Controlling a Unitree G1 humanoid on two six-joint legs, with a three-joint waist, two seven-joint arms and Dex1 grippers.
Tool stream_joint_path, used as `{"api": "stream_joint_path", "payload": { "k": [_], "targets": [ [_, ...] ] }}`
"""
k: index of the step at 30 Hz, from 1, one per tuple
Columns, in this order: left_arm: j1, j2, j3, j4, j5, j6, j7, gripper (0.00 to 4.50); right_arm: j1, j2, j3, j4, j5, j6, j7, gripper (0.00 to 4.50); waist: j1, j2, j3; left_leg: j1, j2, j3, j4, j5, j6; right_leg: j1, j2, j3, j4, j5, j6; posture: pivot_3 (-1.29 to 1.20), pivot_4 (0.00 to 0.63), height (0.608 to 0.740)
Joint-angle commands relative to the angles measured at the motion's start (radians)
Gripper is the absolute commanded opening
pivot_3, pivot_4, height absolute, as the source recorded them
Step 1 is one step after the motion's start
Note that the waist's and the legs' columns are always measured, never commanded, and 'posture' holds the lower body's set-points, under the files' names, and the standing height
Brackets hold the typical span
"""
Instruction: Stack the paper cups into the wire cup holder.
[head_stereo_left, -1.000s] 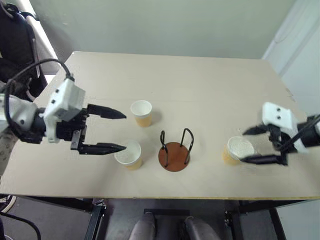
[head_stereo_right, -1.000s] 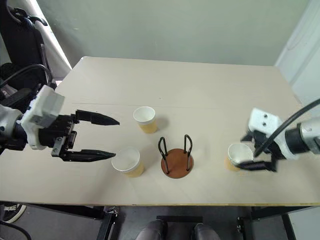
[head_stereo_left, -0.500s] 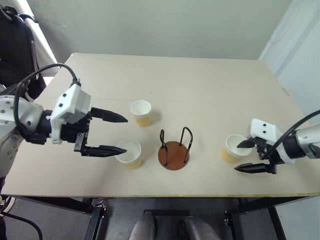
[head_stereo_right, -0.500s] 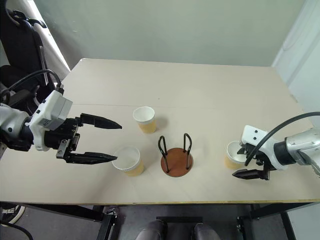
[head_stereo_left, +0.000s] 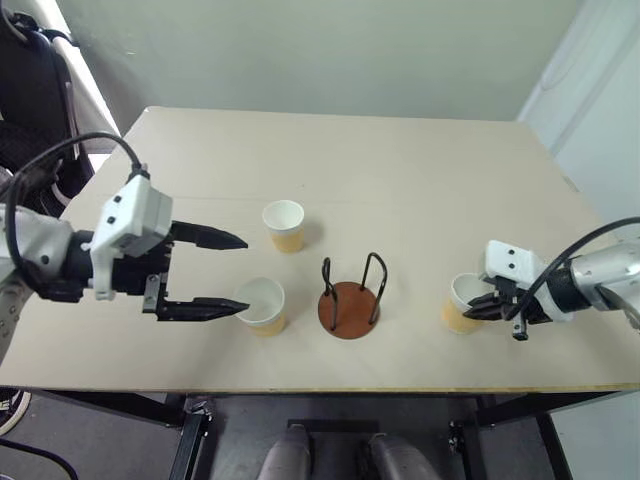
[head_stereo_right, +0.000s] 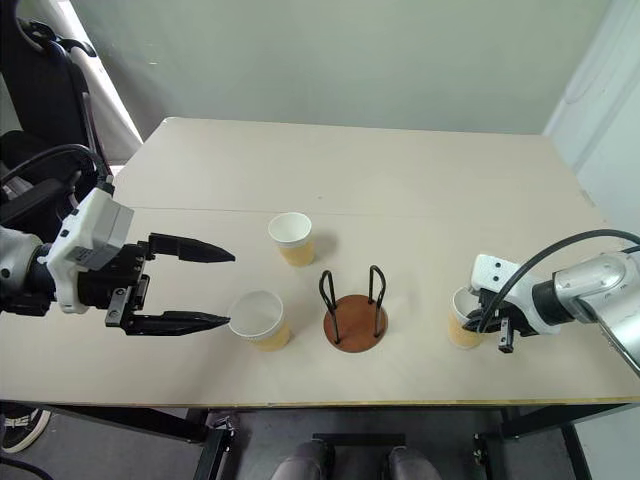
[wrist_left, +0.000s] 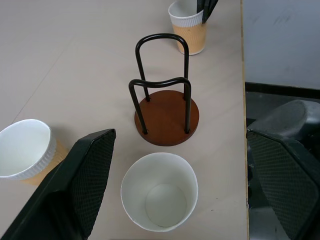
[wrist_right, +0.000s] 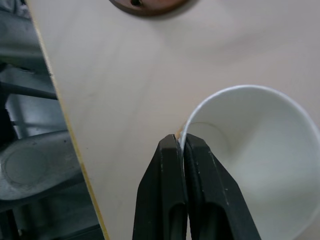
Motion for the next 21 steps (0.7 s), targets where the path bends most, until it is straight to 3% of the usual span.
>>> {"api": "stream_joint_path", "payload": {
  "k": [1,5,9,15,21],
  "targets": [
    [0.004,0.019,0.044,-0.006,0.0,-0.005,0.003,4.5,-0.135,0.019,-0.11,0.027,0.074,-0.012,0.052,0.03,0.0,0.0,0.0,0.0,0.0,0.0,0.0,0.0,0.0,0.0,0.0,0.0,0.0,0.0,0.0,0.0,0.15,0.74],
    [0.0,0.015,0.034,0.005,0.007,-0.013,0.006,4.5,-0.408,0.139,-0.134,0.073,0.181,0.036,0.068,0.03,-0.008,0.001,0.0,0.0,0.0,0.0,-0.001,0.001,0.0,-0.002,0.0,0.0,0.001,0.001,-0.002,0.0,0.15,0.74],
    [0.0,-0.003,0.016,0.006,0.01,-0.023,0.016,4.5,-0.553,0.281,-0.104,0.084,0.244,0.067,0.056,0.03,-0.01,0.001,0.0,0.001,0.001,-0.001,-0.002,0.001,0.001,-0.002,0.002,0.0,0.001,0.001,-0.004,0.0,0.15,0.74],
    [0.022,-0.009,0.032,-0.021,-0.002,-0.014,0.033,4.5,-0.58,0.4,-0.009,0.048,0.221,0.075,0.027,0.03,-0.004,0.001,0.0,-0.001,0.001,-0.001,-0.002,0.001,0.0,-0.003,0.001,-0.001,0.0,0.001,-0.004,0.0,0.15,0.74],
    [0.071,-0.004,0.077,-0.052,-0.004,-0.004,0.05,4.5,-0.546,0.404,0.036,0.035,0.202,0.075,0.04,0.03,-0.004,0.001,0.0,-0.001,0.001,-0.001,-0.002,0.001,0.0,-0.003,0.001,-0.002,0.0,0.002,-0.005,0.0,0.15,0.74]
  ]
}}
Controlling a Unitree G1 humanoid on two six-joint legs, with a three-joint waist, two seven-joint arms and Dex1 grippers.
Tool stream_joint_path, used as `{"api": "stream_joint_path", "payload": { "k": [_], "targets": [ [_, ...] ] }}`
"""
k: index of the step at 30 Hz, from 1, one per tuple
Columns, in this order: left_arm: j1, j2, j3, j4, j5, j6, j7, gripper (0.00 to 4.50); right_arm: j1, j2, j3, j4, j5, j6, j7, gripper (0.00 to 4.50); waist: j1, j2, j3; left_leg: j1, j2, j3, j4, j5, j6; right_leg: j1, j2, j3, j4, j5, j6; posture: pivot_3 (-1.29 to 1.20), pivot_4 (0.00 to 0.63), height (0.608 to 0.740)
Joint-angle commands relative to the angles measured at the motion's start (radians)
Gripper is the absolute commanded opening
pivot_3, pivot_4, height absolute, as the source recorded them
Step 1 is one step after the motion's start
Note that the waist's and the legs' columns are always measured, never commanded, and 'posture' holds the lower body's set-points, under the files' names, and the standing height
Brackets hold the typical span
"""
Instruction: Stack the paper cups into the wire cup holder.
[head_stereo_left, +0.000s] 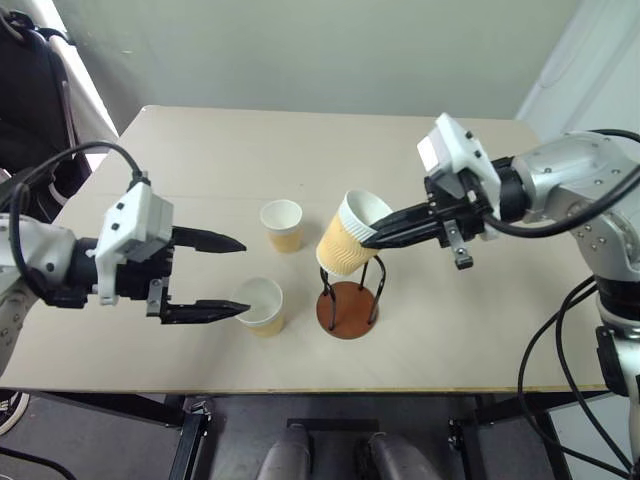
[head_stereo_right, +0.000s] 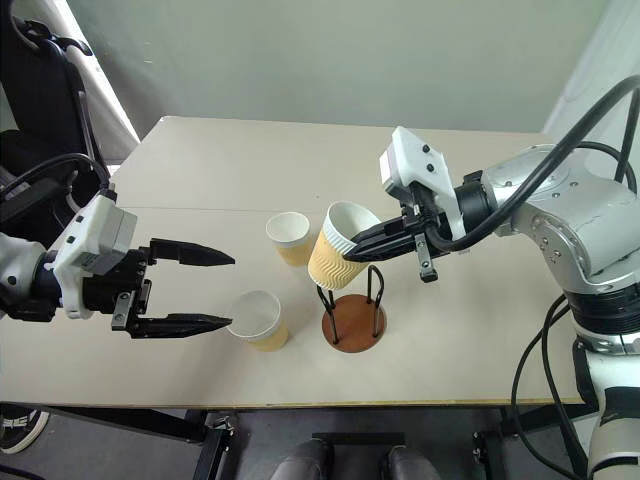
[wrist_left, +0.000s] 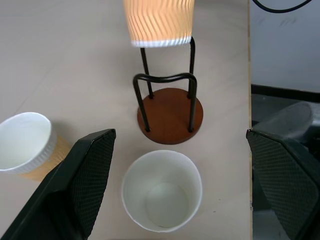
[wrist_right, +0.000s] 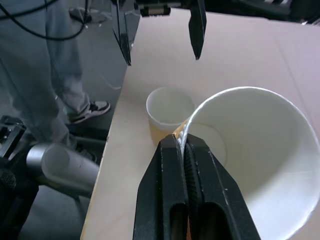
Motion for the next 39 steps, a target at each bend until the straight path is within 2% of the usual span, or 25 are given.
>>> {"api": "stream_joint_path", "payload": {
  "k": [1,12,16,21,25,27,29,30,32,33,39],
  "targets": [
    [0.017,0.01,0.065,-0.039,-0.011,0.005,0.01,4.5,0.01,-0.014,0.009,-0.029,-0.01,-0.009,0.012,0.03,0.0,0.0,0.0,0.0,0.0,0.0,0.0,0.0,0.0,0.0,0.0,0.0,0.0,0.0,0.0,0.0,0.15,0.74],
    [0.019,0.015,0.057,-0.038,0.003,-0.003,0.026,4.5,0.039,-0.01,0.071,0.002,-0.1,-0.07,0.021,0.03,-0.001,0.0,0.0,0.001,0.001,0.0,0.0,0.001,-0.002,0.0,0.0,-0.001,0.001,0.002,-0.003,0.0,0.15,0.74],
    [0.025,0.023,0.064,-0.044,0.003,-0.002,0.022,4.5,0.054,-0.013,0.08,-0.013,-0.118,-0.068,0.019,1.23,-0.001,0.0,0.0,0.001,0.001,0.0,0.0,0.001,-0.002,-0.001,0.0,-0.001,0.001,0.002,-0.003,0.0,0.15,0.74],
    [0.035,0.047,0.05,-0.044,0.024,-0.015,0.001,4.5,0.061,-0.013,0.071,-0.022,-0.125,-0.058,0.007,3.08,-0.001,0.0,0.0,0.001,0.001,0.0,0.0,0.001,-0.002,-0.001,0.0,-0.001,0.001,0.002,-0.003,0.0,0.15,0.74],
    [0.032,0.086,0.0,-0.038,0.063,-0.049,-0.051,4.5,0.089,-0.032,-0.068,0.039,-0.041,-0.019,0.007,4.49,0.002,0.0,0.0,0.001,0.001,0.0,0.0,0.001,-0.002,-0.001,0.0,-0.001,0.001,0.002,-0.004,0.0,0.15,0.74],
    [0.034,0.103,-0.025,-0.03,0.083,-0.071,-0.078,4.5,0.13,-0.056,-0.159,0.06,0.016,-0.005,0.022,4.49,0.006,0.0,0.0,0.0,0.0,0.0,0.0,0.001,-0.002,-0.001,0.0,-0.001,0.0,0.002,-0.004,0.0,0.15,0.74],
    [0.026,0.115,-0.069,-0.019,0.106,-0.092,-0.102,4.5,0.241,-0.096,-0.329,0.059,0.084,-0.067,0.077,4.49,0.014,-0.001,-0.001,0.0,0.0,0.0,0.0,0.001,-0.002,0.0,0.0,-0.001,-0.001,0.002,-0.004,0.0,0.15,0.74],
    [0.02,0.123,-0.11,-0.004,0.142,-0.116,-0.114,4.5,0.338,-0.149,-0.446,0.016,0.14,-0.047,0.13,4.49,0.018,-0.001,-0.001,-0.001,0.0,0.0,0.0,0.001,-0.002,0.0,0.0,-0.001,-0.002,0.001,-0.004,0.0,0.15,0.74],
    [0.001,0.122,-0.178,0.019,0.193,-0.148,-0.127,4.5,0.463,-0.22,-0.573,-0.054,0.199,-0.009,0.164,4.49,0.027,-0.001,0.0,-0.002,0.0,-0.001,0.0,0.0,-0.002,0.0,-0.001,-0.001,-0.002,0.0,-0.005,0.0,0.15,0.74],
    [-0.01,0.119,-0.206,0.03,0.211,-0.16,-0.132,4.5,0.502,-0.243,-0.604,-0.079,0.215,0.0,0.157,4.49,0.027,0.0,0.0,-0.002,0.0,0.0,0.0,-0.002,-0.003,0.0,-0.001,-0.001,-0.002,-0.001,-0.006,0.0,0.15,0.74],
    [-0.099,0.046,-0.412,0.077,0.398,-0.234,-0.089,4.5,0.527,-0.244,-0.574,-0.157,0.24,-0.015,0.031,4.49,-0.007,0.0,0.0,0.004,0.002,0.0,-0.004,-0.001,-0.007,0.001,0.003,0.0,0.001,-0.003,-0.008,0.0,0.15,0.74]
  ]
}}
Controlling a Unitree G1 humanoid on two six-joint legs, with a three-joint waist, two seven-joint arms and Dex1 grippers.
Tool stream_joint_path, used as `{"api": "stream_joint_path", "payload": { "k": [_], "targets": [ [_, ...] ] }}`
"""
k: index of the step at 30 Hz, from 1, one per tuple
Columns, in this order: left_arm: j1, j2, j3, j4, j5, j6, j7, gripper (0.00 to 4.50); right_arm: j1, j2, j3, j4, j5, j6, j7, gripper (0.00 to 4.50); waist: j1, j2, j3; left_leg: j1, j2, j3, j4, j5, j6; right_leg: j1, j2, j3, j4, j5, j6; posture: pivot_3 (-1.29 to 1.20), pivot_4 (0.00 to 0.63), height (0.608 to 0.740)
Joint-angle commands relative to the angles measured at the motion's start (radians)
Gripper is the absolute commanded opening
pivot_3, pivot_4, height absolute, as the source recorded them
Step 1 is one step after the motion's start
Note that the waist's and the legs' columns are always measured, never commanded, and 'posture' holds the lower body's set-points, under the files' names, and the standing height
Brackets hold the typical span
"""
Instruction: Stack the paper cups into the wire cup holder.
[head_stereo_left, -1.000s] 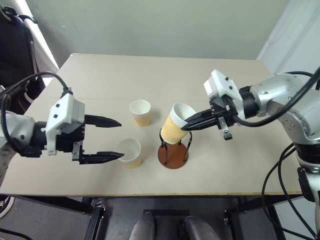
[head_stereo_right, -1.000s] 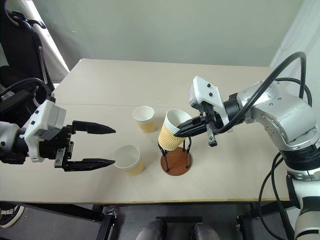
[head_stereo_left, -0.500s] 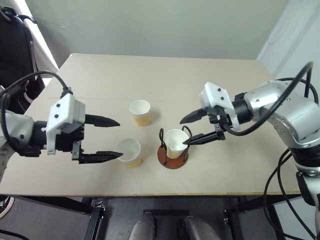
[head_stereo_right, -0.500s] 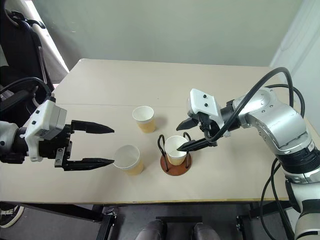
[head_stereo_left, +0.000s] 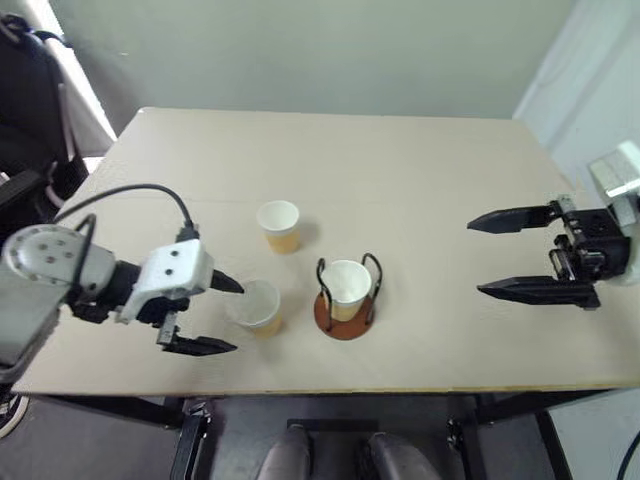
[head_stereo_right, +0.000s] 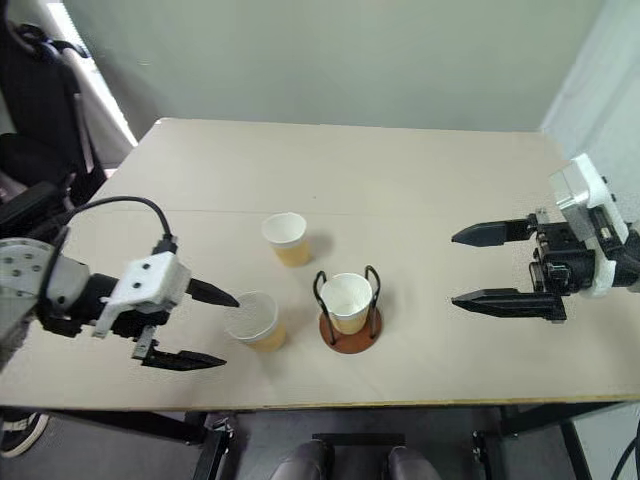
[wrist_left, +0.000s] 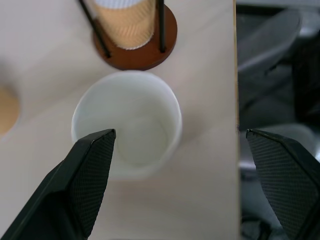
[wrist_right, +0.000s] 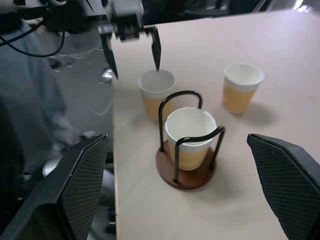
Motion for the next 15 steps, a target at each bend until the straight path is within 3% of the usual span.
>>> {"api": "stream_joint_path", "payload": {
  "k": [1,7,10,15],
  "targets": [
    [-0.043,-0.035,-0.06,0.012,0.075,-0.029,0.022,4.5,0.002,-0.007,-0.012,-0.057,0.041,-0.002,-0.057,4.49,-0.002,0.0,0.0,0.001,0.0,0.0,-0.001,0.001,0.0,0.0,0.0,0.0,0.0,0.0,0.0,0.0,0.15,0.74],
    [-0.014,-0.037,-0.092,-0.033,0.076,-0.036,-0.031,4.5,0.052,-0.039,-0.059,-0.1,0.084,0.001,-0.101,4.49,0.003,0.0,0.0,-0.003,-0.001,-0.001,-0.001,0.002,0.001,-0.001,-0.001,0.001,-0.001,-0.001,0.006,0.0,0.15,0.74],
    [-0.013,-0.045,-0.112,-0.017,0.113,-0.063,-0.033,3.89,0.073,-0.053,-0.071,-0.113,0.097,-0.004,-0.117,4.5,0.004,0.0,0.0,-0.004,-0.002,-0.001,0.0,0.001,0.003,0.0,-0.001,0.001,-0.002,-0.002,0.007,0.0,0.15,0.74],
    [-0.028,-0.064,-0.126,0.004,0.139,-0.076,-0.035,2.04,0.093,-0.065,-0.082,-0.12,0.119,-0.012,-0.138,4.5,0.007,0.0,0.0,-0.004,-0.002,-0.001,0.0,0.001,0.004,0.0,-0.001,0.001,-0.002,-0.002,0.008,0.0,0.15,0.74]
  ]
}}
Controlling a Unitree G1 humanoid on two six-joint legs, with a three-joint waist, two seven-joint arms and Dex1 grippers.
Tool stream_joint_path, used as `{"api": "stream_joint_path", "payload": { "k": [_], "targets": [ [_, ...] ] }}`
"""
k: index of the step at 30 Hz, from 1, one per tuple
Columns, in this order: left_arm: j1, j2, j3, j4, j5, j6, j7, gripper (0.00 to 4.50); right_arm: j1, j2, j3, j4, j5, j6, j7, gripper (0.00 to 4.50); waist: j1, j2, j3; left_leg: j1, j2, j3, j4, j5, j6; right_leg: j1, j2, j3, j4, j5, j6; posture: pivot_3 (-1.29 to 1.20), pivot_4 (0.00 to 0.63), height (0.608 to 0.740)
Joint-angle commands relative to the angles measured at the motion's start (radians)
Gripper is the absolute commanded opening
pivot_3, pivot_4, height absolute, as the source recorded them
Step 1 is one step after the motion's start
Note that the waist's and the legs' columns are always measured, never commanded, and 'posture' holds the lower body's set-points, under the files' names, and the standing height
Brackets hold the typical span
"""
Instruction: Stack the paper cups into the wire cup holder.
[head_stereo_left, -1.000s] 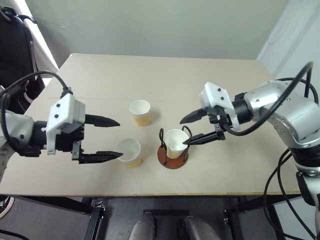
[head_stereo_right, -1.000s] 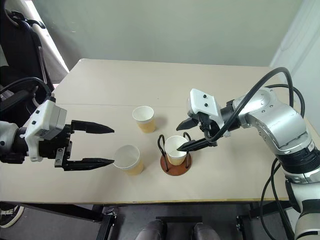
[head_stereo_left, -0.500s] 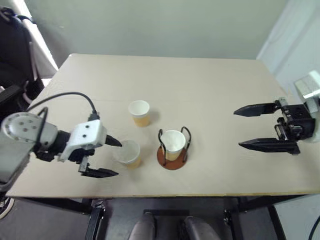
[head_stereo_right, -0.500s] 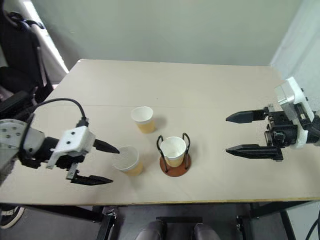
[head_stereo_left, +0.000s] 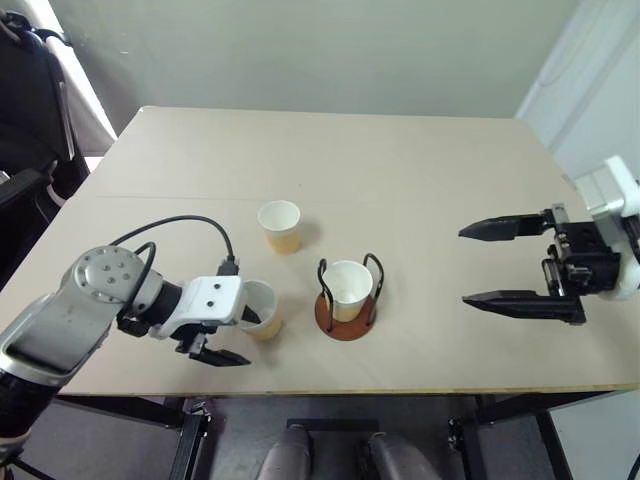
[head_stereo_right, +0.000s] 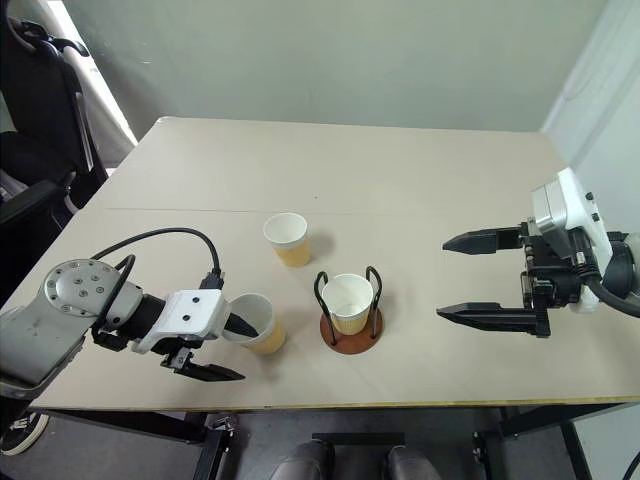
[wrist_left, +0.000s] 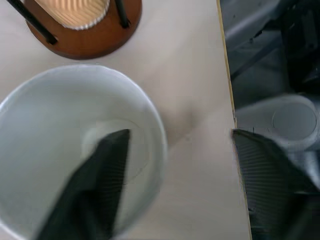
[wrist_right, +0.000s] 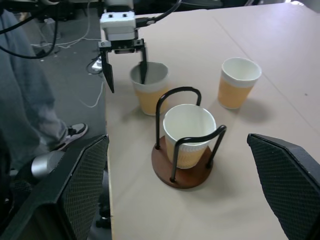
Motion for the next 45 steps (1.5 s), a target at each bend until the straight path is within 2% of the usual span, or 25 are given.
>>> {"api": "stream_joint_path", "payload": {
  "k": [1,5,6,10,13,15,18,20,23,28,32,37,45],
  "targets": [
    [-0.019,-0.007,-0.009,0.014,0.025,-0.023,-0.009,1.64,0.003,-0.021,-0.042,-0.027,0.031,-0.019,-0.016,4.5,0.0,0.0,0.0,0.0,0.0,0.0,0.0,0.0,0.0,0.0,0.0,0.0,0.0,0.0,0.0,0.0,0.15,0.74],
    [-0.04,-0.015,-0.008,0.046,0.033,-0.038,-0.026,0.16,0.027,-0.032,-0.048,-0.018,0.049,-0.02,-0.009,4.5,0.001,0.0,0.0,0.0,0.0,0.0,0.001,0.0,0.0,0.0,0.0,0.0,0.001,0.0,0.0,0.0,0.15,0.74],
    [-0.043,-0.016,-0.006,0.051,0.033,-0.04,-0.03,0.03,0.037,-0.036,-0.052,-0.016,0.053,-0.02,-0.002,4.5,0.001,0.0,0.0,0.0,0.0,0.0,0.001,0.0,0.0,0.0,0.0,0.0,0.001,0.0,0.0,0.0,0.15,0.74],
    [-0.064,-0.023,0.005,0.063,0.018,-0.041,-0.043,0.03,0.06,-0.052,-0.055,-0.017,0.056,-0.034,0.002,4.5,0.002,0.0,0.0,0.0,0.0,0.0,0.002,0.0,0.0,0.001,0.0,0.0,0.001,0.0,0.001,0.0,0.15,0.74],
    [-0.115,-0.041,0.042,0.067,-0.043,-0.018,-0.066,0.03,0.063,-0.056,-0.059,-0.02,0.063,-0.036,-0.003,4.5,0.002,0.0,0.0,0.0,0.0,0.0,0.003,0.0,0.0,0.001,0.0,0.0,0.001,0.0,0.001,0.0,0.15,0.74],
    [-0.223,-0.077,0.088,0.093,-0.136,0.023,-0.083,0.03,0.071,-0.059,-0.067,-0.023,0.065,-0.037,-0.007,4.5,0.007,0.0,0.0,0.0,0.0,0.0,0.004,0.0,0.0,0.001,0.0,0.0,0.001,0.0,0.001,0.0,0.15,0.74],
    [-0.488,-0.149,0.136,0.185,-0.287,0.119,-0.116,0.03,0.078,-0.066,-0.082,-0.028,0.072,-0.041,-0.012,4.5,0.018,-0.001,0.0,-0.002,0.0,-0.002,0.006,0.0,0.001,0.001,0.0,-0.001,0.001,0.002,0.003,0.0,0.15,0.74],
    [-0.641,-0.197,0.121,0.27,-0.298,0.113,-0.148,0.03,0.076,-0.07,-0.088,-0.032,0.078,-0.044,-0.019,4.5,0.019,-0.001,0.0,-0.002,-0.002,-0.002,0.008,0.001,0.002,0.002,-0.001,-0.001,0.0,0.003,0.004,0.0,0.15,0.74],
    [-0.777,-0.255,0.04,0.374,-0.27,0.046,-0.188,0.03,0.069,-0.072,-0.086,-0.048,0.089,-0.045,-0.04,4.5,0.017,0.003,-0.002,0.0,-0.004,0.0,0.008,-0.001,0.005,0.005,-0.003,0.001,-0.002,0.004,0.007,0.0,0.15,0.74],
    [-0.885,-0.316,-0.152,0.459,-0.295,-0.099,-0.193,0.03,0.069,-0.071,-0.09,-0.08,0.119,-0.042,-0.084,4.5,0.015,0.002,-0.001,0.0,-0.004,0.001,0.009,-0.001,0.007,0.005,-0.003,0.003,-0.002,0.003,0.011,0.0,0.15,0.74],
    [-0.938,-0.312,-0.343,0.464,-0.344,-0.204,-0.193,0.03,0.086,-0.078,-0.106,-0.1,0.132,-0.034,-0.113,4.5,0.016,0.001,0.0,-0.003,-0.004,0.001,0.011,-0.002,0.008,0.005,-0.003,0.003,-0.003,0.002,0.014,0.0,0.15,0.74],
    [-0.997,-0.31,-0.518,0.517,-0.366,-0.342,-0.193,0.03,0.098,-0.091,-0.107,-0.116,0.142,-0.02,-0.151,4.5,0.017,0.002,0.0,-0.004,-0.005,0.002,0.012,-0.004,0.011,0.005,-0.004,0.004,-0.003,0.001,0.016,0.0,0.15,0.74],
    [-1.072,-0.308,-0.704,0.605,-0.323,-0.523,-0.193,0.03,0.117,-0.103,-0.13,-0.134,0.173,-0.009,-0.184,4.5,0.018,0.002,0.0,-0.006,-0.005,0.002,0.016,-0.005,0.012,0.005,-0.004,0.004,-0.003,0.0,0.018,0.0,0.15,0.74]
  ]
}}
